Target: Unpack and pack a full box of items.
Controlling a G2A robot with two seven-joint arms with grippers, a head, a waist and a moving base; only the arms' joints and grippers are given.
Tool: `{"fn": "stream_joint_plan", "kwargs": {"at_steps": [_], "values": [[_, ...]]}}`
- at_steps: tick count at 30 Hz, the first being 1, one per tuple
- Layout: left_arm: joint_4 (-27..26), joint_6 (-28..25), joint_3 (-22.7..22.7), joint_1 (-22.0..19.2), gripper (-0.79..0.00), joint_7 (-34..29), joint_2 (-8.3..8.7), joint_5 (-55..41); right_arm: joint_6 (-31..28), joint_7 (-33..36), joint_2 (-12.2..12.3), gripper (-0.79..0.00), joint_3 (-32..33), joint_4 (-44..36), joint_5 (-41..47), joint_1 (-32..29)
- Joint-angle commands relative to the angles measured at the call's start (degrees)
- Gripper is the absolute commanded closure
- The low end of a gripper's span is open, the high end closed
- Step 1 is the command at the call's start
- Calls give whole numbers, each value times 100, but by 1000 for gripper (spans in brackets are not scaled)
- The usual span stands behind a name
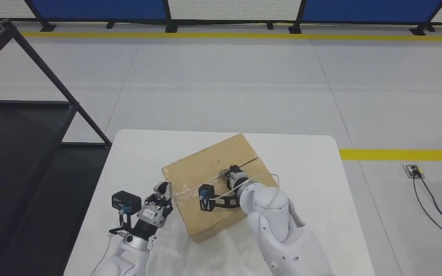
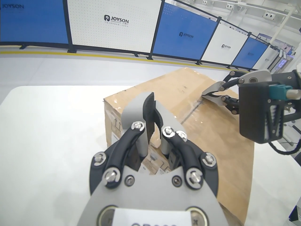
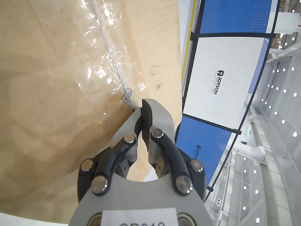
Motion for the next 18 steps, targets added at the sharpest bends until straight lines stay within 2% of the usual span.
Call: {"fn": "stream_joint_plan", "kwargs": {"at_steps": [1, 9, 18], "values": [[-38, 16, -71, 56, 0, 21, 6, -24, -21, 14, 0, 0, -11, 4, 12, 16], [-42, 212, -507, 199, 0, 218, 21, -311, -156, -286, 7, 0, -307, -79, 68, 36], [39, 192, -866, 308, 0, 300, 41, -542, -27, -397, -28, 0, -704, 101, 71, 111]]}}
